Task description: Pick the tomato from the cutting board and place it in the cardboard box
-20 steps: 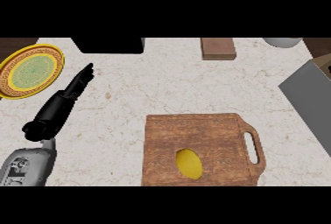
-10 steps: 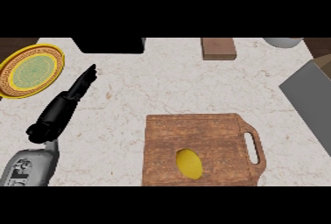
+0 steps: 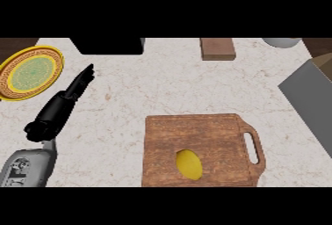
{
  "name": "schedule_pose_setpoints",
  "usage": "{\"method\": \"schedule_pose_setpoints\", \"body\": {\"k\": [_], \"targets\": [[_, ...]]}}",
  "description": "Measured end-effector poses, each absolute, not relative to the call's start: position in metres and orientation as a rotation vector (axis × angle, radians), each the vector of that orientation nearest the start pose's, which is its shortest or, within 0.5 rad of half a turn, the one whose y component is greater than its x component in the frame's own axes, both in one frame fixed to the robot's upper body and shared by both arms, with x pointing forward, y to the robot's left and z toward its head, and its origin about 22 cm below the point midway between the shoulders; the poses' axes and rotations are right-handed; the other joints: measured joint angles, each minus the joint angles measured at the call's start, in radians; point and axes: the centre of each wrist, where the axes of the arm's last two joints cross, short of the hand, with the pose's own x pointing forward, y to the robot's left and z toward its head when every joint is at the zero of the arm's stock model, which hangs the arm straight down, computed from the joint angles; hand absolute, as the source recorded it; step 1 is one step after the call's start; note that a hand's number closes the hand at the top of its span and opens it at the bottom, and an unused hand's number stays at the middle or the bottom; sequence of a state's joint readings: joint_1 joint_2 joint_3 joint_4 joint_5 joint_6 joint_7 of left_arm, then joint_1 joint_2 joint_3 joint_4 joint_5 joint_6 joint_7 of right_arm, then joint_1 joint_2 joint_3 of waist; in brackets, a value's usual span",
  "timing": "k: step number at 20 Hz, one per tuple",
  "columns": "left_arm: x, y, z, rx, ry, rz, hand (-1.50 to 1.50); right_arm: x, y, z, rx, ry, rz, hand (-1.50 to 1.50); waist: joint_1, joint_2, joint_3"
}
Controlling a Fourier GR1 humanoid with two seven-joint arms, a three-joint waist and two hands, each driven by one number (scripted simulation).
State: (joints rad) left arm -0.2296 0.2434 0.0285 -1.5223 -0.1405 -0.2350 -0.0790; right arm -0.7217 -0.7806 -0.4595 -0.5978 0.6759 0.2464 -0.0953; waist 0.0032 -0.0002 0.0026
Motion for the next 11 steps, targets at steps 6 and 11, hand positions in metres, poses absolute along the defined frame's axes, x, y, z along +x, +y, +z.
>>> {"method": "schedule_pose_setpoints", "body": {"k": [6,11], "targets": [[0.293,0.272,0.065,0.104,-1.747,-0.525,0.00,0.341,-0.512,0.162,-0.761,-1.477,-0.039,-1.50,-0.009,-0.003,0.001],[0.292,0.265,0.066,0.100,-1.759,-0.527,0.00,0.312,-0.542,0.150,-0.725,-1.539,-0.305,-1.50,-0.001,0.003,0.000]]}}
